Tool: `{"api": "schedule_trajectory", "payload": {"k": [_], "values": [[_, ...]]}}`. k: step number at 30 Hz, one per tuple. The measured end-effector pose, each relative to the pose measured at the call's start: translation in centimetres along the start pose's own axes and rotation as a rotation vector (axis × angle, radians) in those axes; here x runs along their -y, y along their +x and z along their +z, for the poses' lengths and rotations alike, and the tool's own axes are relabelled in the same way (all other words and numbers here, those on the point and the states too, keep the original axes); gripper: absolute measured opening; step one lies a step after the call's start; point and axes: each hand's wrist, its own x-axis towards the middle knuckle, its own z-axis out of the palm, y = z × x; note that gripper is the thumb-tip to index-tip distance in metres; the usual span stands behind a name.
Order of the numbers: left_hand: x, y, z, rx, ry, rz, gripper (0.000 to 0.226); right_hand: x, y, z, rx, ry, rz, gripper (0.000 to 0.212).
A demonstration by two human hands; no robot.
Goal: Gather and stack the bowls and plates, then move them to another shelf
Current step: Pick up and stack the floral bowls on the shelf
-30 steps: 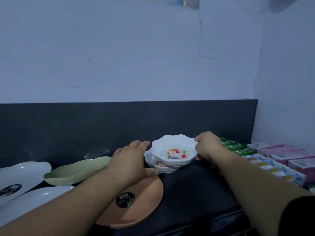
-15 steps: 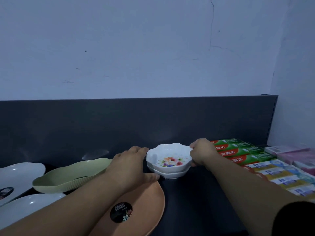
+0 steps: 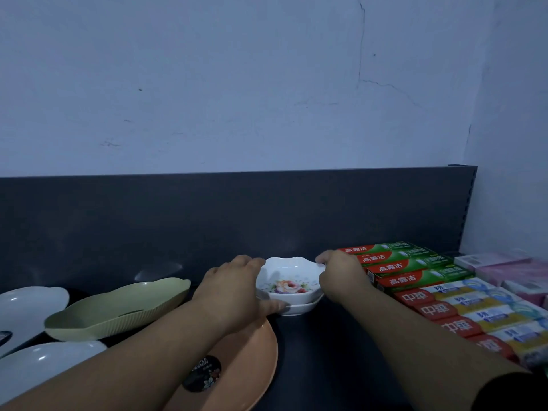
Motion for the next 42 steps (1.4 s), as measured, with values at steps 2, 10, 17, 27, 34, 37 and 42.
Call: {"api": "schedule_trajectory", "payload": {"k": [2,10,17,27,34,37,42], "values": [[0.0,-0.1,0.1,0.002,0.002,-0.004,0.087,-0.1,-0.1,-0.1,-0.008,0.003,-0.011,0.04],[0.5,-0.5,0.3,-0.007,0.01,-0.012,0.087,-0.3,-0.1,0.3,-0.058,0.037,-0.023,0.037],[0.9,-0.6,0.3,-0.034,0.01,-0.007,0.09,0.0,0.2,-0.4,-0.024,-0.013,-0.013,0.036],[1.1,-1.2,0.2,-0.035,-0.003,-0.025,0.09,0.6,-0.3,-0.1,0.048,0.029,0.007,0.023],[1.4,-2.6,-0.5,-0.048,0.01,-0.053,0.085,1.8,-1.0,-0.8,0.01,0.038,-0.034,0.016],[1.7,-3.7,-1.0,-0.06,0.026,-0.081,0.084,3.0,-1.7,-0.9,-0.004,0.058,-0.066,0.025],[3.0,-5.8,-1.9,-0.073,0.044,-0.125,0.087,6.0,-3.8,-0.6,-0.005,0.077,-0.128,0.039]]}}
